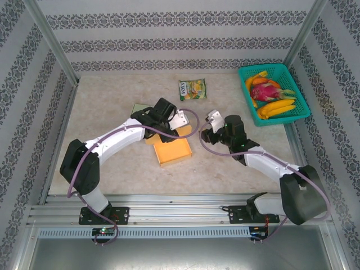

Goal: Fold the paper box

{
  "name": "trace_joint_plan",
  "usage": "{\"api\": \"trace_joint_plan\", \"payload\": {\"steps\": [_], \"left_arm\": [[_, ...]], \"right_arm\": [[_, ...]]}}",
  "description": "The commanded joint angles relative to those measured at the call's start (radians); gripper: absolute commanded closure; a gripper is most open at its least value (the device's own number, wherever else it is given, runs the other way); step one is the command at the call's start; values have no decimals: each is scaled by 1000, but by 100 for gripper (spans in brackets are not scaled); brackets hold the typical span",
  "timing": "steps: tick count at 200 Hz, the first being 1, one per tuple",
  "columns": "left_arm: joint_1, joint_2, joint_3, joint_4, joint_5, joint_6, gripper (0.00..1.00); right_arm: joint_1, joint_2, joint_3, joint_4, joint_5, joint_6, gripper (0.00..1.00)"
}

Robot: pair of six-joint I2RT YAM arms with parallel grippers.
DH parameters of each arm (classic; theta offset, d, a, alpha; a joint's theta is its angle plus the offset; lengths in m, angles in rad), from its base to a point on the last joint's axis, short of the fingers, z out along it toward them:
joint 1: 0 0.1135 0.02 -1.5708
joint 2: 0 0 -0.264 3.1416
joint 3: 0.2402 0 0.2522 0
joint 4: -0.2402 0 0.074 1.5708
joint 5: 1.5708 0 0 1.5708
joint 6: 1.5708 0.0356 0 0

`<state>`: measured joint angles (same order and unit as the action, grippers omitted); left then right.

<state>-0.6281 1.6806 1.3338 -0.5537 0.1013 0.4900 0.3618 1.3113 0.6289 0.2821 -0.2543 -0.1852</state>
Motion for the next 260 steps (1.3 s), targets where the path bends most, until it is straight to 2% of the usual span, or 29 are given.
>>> {"api": "trace_joint_plan", "payload": {"steps": [1, 21, 38, 68, 93, 121, 136, 188, 226, 260], "left_arm": [[-1, 5, 17, -15, 22, 55, 69], [-1, 3, 11, -6, 44, 82, 89], [-1, -13, 8, -7, 82, 111, 100], [-2, -94, -51, 34, 213, 200, 100], [-2, -195, -134, 87, 366, 306, 100], [-2, -242, -153, 73, 455, 356, 100], [-2, -245, -155, 74, 451, 360, 100], [-10, -259, -174, 111, 411, 355, 100], [-19, -260, -179, 139, 327, 347, 100], [-27, -268, -194, 154, 327, 351, 100]], "right_arm": [[-64, 48, 56, 38, -200, -118, 50], [-91, 88, 69, 27, -284, -227, 54], [-107, 108, 77, 29, -329, -259, 54], [-145, 130, 73, 26, -572, -343, 53], [-170, 126, 80, 3, -690, -373, 52], [-181, 99, 77, -48, -786, -468, 51], [-180, 91, 83, -82, -849, -508, 52], [-143, 97, 107, -144, -976, -506, 51], [-115, 111, 187, -396, -1018, -639, 51], [-90, 136, 252, -589, -1028, -766, 50]]}}
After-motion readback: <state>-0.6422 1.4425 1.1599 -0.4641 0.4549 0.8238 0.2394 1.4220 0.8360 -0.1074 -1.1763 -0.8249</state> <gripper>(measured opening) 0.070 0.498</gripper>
